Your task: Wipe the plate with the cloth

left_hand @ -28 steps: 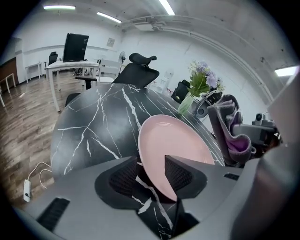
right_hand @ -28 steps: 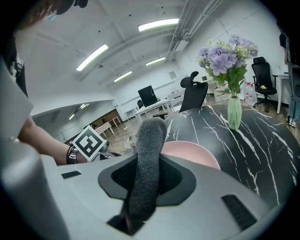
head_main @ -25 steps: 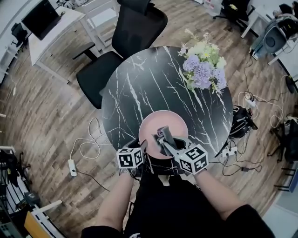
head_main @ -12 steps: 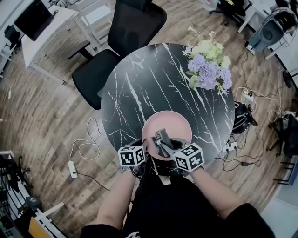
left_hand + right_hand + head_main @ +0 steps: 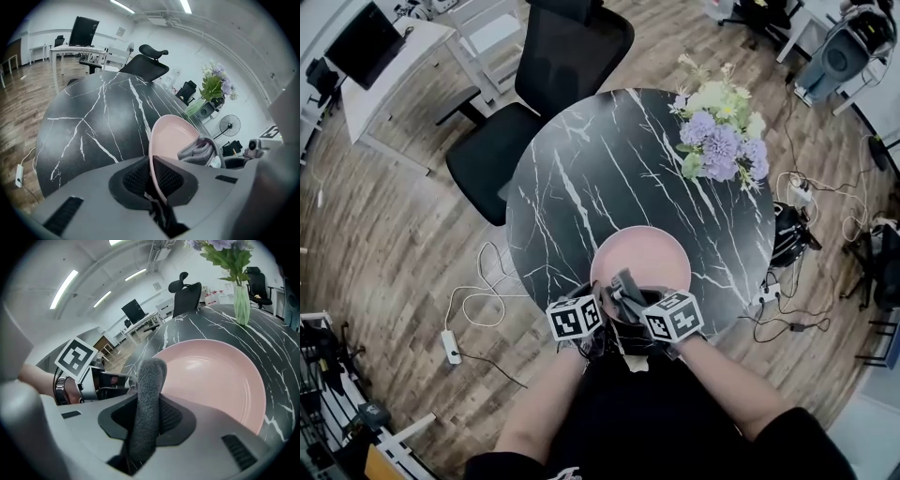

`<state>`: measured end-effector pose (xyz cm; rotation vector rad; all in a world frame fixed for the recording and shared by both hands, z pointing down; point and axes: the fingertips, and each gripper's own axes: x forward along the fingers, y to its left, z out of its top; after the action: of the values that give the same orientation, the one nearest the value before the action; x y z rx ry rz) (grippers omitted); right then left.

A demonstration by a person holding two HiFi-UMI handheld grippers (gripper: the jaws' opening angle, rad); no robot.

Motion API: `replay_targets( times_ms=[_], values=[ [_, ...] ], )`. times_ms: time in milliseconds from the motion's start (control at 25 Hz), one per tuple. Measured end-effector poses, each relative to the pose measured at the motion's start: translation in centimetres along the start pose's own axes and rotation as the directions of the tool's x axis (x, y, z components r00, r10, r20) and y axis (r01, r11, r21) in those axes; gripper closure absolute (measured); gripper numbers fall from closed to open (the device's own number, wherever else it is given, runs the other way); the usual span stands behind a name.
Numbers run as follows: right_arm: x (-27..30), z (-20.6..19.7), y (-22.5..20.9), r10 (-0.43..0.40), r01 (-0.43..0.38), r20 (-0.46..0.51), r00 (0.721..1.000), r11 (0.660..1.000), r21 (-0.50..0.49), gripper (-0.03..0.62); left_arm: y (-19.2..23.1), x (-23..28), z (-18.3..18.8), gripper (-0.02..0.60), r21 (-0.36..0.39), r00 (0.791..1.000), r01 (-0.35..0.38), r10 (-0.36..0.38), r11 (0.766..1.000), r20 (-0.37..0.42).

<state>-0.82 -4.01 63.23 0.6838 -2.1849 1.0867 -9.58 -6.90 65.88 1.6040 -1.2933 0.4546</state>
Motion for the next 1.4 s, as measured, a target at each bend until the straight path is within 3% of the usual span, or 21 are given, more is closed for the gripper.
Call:
replay_targets(
  times_ms=[240, 560, 800, 1000, 1240, 1400],
  values=[
    [0.7, -1.5, 0.2, -0.007, 0.006, -0.094, 0.996, 1.0, -0.014, 0.488, 0.0, -0.1, 0.2, 0.551, -0.043, 0.999, -0.025, 0.026, 0.999, 0.027],
    [1.1, -3.3, -0.4, -0.071, 0.042, -0.219, 0.973, 0.99, -0.136, 0.488, 0.2, -0.1, 0.1, 0.552, -0.056, 0.997, -0.051, 0.054, 0.997, 0.048],
    [-0.3, -4.1, -1.5, -0.123, 0.072, -0.261, 0.958, 0.978, -0.196, 0.488, 0.1, 0.0, 0.1, 0.552, -0.065, 0.997, -0.053, 0.057, 0.996, 0.055],
    [-1.8, -4.7, -3.1, -0.188, 0.11, -0.288, 0.939, 0.957, -0.267, 0.488, 0.3, -0.3, 0.0, 0.552, -0.071, 0.997, -0.062, 0.065, 0.996, 0.05],
    [-3.6, -3.7, -6.0, -0.307, 0.19, -0.276, 0.911, 0.905, -0.38, 0.488, 0.3, -0.2, 0.0, 0.554, -0.078, 0.997, -0.054, 0.058, 0.995, 0.049],
    [-4.9, -3.9, -7.4, -0.346, 0.216, -0.315, 0.884, 0.899, -0.381, 0.488, -0.2, 0.1, -0.2, 0.552, -0.085, 0.998, -0.02, 0.024, 0.996, 0.05]
  ],
)
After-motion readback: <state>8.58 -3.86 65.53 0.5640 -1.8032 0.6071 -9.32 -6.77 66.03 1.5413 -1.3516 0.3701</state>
